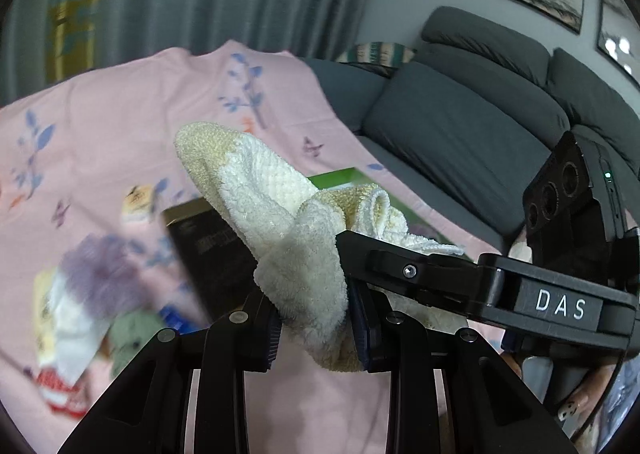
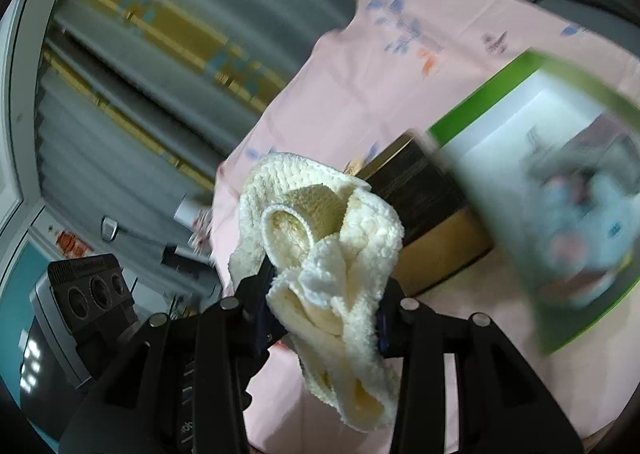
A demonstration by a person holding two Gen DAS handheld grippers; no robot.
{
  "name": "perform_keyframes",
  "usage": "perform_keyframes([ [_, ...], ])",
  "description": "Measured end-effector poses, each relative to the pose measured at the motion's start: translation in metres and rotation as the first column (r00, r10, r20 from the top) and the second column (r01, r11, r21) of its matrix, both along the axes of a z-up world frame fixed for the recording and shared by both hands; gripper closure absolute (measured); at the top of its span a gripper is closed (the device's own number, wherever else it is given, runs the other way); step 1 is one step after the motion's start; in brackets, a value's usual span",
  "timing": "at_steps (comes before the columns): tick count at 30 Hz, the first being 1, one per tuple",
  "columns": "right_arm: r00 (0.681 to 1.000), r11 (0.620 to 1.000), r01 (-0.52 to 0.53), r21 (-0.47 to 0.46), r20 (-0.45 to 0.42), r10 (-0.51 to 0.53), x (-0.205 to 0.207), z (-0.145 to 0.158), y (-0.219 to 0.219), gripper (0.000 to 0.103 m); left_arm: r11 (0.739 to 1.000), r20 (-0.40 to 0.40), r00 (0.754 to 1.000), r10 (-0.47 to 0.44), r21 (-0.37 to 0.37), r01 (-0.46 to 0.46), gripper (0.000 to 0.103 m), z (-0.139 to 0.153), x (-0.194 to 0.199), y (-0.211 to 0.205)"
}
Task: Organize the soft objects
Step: 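Carry the cream towel over the green box and lower it inside, then open the right tool and withdraw it toward the remaining pile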
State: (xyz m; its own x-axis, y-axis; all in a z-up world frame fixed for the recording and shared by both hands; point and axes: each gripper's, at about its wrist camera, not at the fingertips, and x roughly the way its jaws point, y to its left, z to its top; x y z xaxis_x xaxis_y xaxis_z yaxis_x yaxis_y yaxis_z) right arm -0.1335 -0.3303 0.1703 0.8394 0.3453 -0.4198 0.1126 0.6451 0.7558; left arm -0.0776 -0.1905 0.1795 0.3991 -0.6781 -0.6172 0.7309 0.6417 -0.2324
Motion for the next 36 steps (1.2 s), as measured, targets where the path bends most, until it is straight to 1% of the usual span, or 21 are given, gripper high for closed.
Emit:
perform_keyframes([
  [1,1.000,1.000,0.010,-0.003,-0.001,-0.010,0.002,0.001,-0.006,0.065,1.000,0.005,1.000,-0.007,0.007,0.007,0.073,0.001,0.002,-0.011],
  [3,0.999,0.999,0.037,0.009,-0.015,-0.037,0.005,0.000,-0.034,0.065,0.999,0.017,0.999,-0.028,0.025,0.028,0.073,0.002,0.008,-0.039],
  [6,0.995,0.995,0.094,0.026,-0.030,-0.094,0.009,-0.003,-0.064,0.067,0.998,0.039,0.998,-0.056,0.024,0.055,0.073,0.000,0.013,-0.070],
  [8,0.992,0.993,0.121,0.007,-0.033,-0.121,0.009,-0.005,-0.077,0.067,0.997,0.016,0.997,-0.079,0.021,0.078,0.073,-0.004,0.020,-0.088],
  [10,0.985,0.986,0.165,-0.010,-0.050,-0.165,0.006,-0.012,-0.092,0.067,0.995,-0.045,0.994,-0.098,0.023,0.099,0.073,-0.014,0.031,-0.110],
  [11,0.980,0.982,0.188,-0.021,-0.059,-0.189,0.006,-0.017,-0.099,0.068,0.994,-0.061,0.993,-0.104,0.029,0.106,0.073,-0.018,0.033,-0.117],
  [14,0.969,0.972,0.236,-0.008,-0.080,-0.236,0.005,-0.032,-0.118,0.070,0.990,-0.062,0.990,-0.125,0.061,0.129,0.073,-0.031,0.037,-0.138],
  [16,0.962,0.968,0.252,0.010,-0.107,-0.250,0.008,-0.043,-0.127,0.070,0.989,-0.084,0.989,-0.120,0.076,0.126,0.073,-0.041,0.043,-0.147],
  [17,0.958,0.965,0.261,0.005,-0.127,-0.258,0.010,-0.046,-0.130,0.070,0.989,-0.107,0.988,-0.112,0.082,0.121,0.073,-0.047,0.047,-0.151],
  [20,0.932,0.950,0.307,-0.051,-0.188,-0.311,0.016,-0.053,-0.136,0.072,0.989,-0.163,0.983,-0.085,0.106,0.103,0.073,-0.061,0.055,-0.161],
  [22,0.923,0.947,0.315,-0.058,-0.214,-0.320,0.020,-0.060,-0.139,0.072,0.988,-0.171,0.983,-0.070,0.126,0.092,0.073,-0.066,0.056,-0.166],
  [25,0.902,0.943,0.322,-0.084,-0.275,-0.333,0.027,-0.071,-0.141,0.071,0.980,-0.150,0.987,-0.052,0.183,0.079,0.073,-0.073,0.054,-0.174],
  [27,0.894,0.940,0.326,-0.098,-0.293,-0.340,0.027,-0.073,-0.142,0.070,0.977,-0.148,0.988,-0.036,0.203,0.066,0.068,-0.075,0.052,-0.174],
  [28,0.895,0.941,0.326,-0.095,-0.291,-0.339,0.026,-0.072,-0.142,0.070,0.977,-0.149,0.988,-0.029,0.203,0.060,0.066,-0.074,0.051,-0.173],
  [29,0.896,0.941,0.326,-0.091,-0.287,-0.338,0.023,-0.071,-0.142,0.069,0.978,-0.150,0.988,-0.024,0.201,0.054,0.060,-0.073,0.050,-0.172],
  [30,0.899,0.941,0.328,-0.090,-0.276,-0.340,0.020,-0.069,-0.142,0.066,0.979,-0.150,0.988,-0.023,0.196,0.053,0.053,-0.069,0.049,-0.169],
  [31,0.900,0.938,0.332,-0.099,-0.263,-0.347,0.016,-0.064,-0.141,0.062,0.980,-0.148,0.989,-0.023,0.193,0.051,0.050,-0.067,0.050,-0.166],
  [33,0.898,0.928,0.353,-0.122,-0.234,-0.372,0.006,-0.055,-0.140,0.046,0.982,-0.140,0.990,-0.022,0.184,0.048,0.033,-0.060,0.050,-0.159],
  [34,0.897,0.921,0.366,-0.131,-0.213,-0.387,0.001,-0.050,-0.139,0.043,0.983,-0.131,0.991,-0.020,0.177,0.043,0.030,-0.055,0.048,-0.154],
  [35,0.897,0.918,0.375,-0.132,-0.198,-0.395,-0.004,-0.046,-0.138,0.039,0.984,-0.121,0.992,-0.017,0.177,0.038,0.022,-0.051,0.047,-0.151],
  [36,0.897,0.914,0.384,-0.126,-0.183,-0.402,-0.009,-0.042,-0.137,0.036,0.984,-0.109,0.994,-0.010,0.177,0.030,0.017,-0.046,0.044,-0.146],
])
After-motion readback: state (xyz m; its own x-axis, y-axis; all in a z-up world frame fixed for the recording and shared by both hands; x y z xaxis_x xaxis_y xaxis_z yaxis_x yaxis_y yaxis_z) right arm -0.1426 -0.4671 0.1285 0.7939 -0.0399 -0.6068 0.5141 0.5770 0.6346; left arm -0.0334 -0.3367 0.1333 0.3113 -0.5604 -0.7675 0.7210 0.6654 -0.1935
